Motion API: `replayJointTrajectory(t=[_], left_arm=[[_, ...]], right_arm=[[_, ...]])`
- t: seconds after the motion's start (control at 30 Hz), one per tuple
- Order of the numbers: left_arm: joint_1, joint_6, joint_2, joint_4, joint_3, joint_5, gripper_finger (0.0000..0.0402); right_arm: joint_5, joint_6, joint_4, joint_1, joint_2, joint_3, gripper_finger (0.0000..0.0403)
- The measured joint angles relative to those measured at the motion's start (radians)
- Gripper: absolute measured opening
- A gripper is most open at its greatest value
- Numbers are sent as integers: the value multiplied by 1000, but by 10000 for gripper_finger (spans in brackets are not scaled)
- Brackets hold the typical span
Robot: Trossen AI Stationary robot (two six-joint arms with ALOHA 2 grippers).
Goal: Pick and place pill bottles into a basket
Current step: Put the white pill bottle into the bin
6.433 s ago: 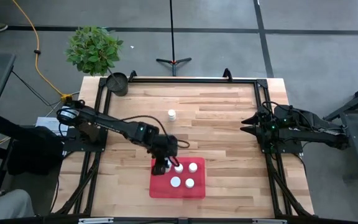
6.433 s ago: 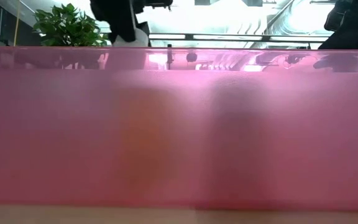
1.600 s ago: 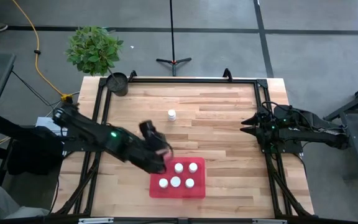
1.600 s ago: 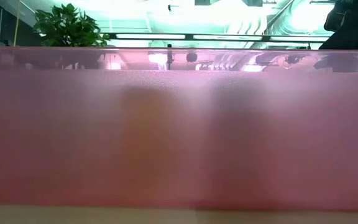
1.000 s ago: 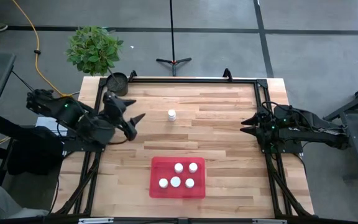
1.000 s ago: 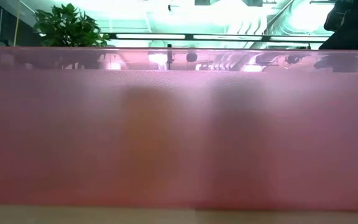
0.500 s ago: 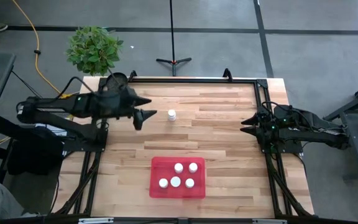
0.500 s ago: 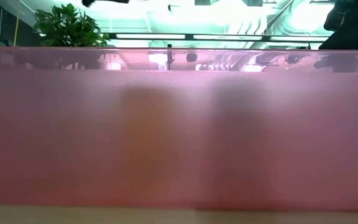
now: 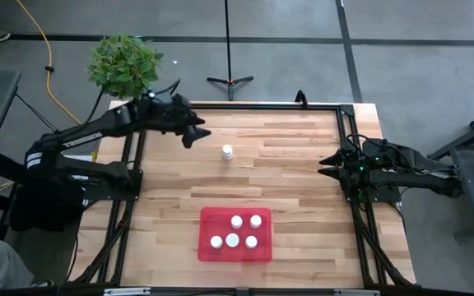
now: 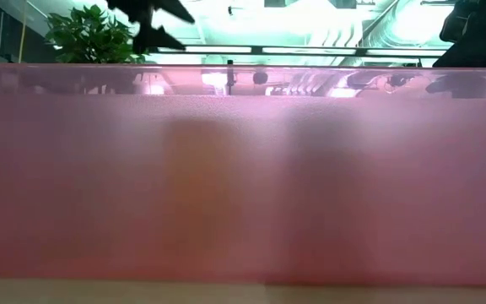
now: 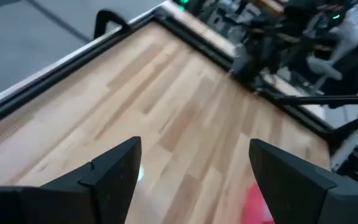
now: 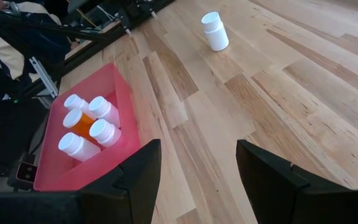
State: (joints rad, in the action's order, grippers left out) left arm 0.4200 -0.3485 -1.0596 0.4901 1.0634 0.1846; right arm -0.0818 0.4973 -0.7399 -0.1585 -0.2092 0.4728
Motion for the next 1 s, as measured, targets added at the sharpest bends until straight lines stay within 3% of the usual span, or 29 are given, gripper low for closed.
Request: replayJointTrajectory(t=[0.27, 0.63, 1.0], left_arm=[[116, 33, -123, 40, 0, 141, 330], [117, 143, -228, 32, 0, -10, 330], [116, 465, -248, 4, 2, 40, 330]], right_arm=[[0, 0, 0, 0, 0, 0, 199], [6, 0, 0, 0, 0, 0, 199], [20, 0, 0, 0, 0, 0, 199]])
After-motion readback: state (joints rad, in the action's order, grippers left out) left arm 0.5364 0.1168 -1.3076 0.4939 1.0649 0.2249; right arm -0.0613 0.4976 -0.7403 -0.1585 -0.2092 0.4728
